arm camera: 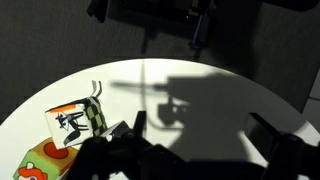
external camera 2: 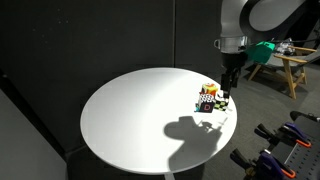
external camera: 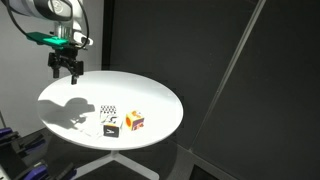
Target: Place the left white and black block next to the right one
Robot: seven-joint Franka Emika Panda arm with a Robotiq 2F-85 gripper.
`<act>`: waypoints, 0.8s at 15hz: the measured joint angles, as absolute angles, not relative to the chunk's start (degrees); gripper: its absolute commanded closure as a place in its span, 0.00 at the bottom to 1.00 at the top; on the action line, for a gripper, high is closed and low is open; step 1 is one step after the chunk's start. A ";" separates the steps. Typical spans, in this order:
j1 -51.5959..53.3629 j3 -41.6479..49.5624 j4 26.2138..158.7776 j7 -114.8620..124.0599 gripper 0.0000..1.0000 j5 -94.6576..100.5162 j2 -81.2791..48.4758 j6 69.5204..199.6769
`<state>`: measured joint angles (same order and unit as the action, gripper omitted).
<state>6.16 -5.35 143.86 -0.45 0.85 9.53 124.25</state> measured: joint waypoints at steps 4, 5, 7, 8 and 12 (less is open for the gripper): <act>6.68 -5.37 145.33 -0.54 0.00 -0.94 13.24 124.19; 6.76 -5.37 145.59 -0.55 0.00 -1.19 13.89 124.19; 6.82 -5.37 145.88 -0.66 0.00 -1.65 15.07 124.19; 6.84 -5.37 145.98 -0.68 0.00 -1.66 15.59 124.26; 6.84 -5.37 146.14 -0.78 0.00 -1.65 16.07 124.34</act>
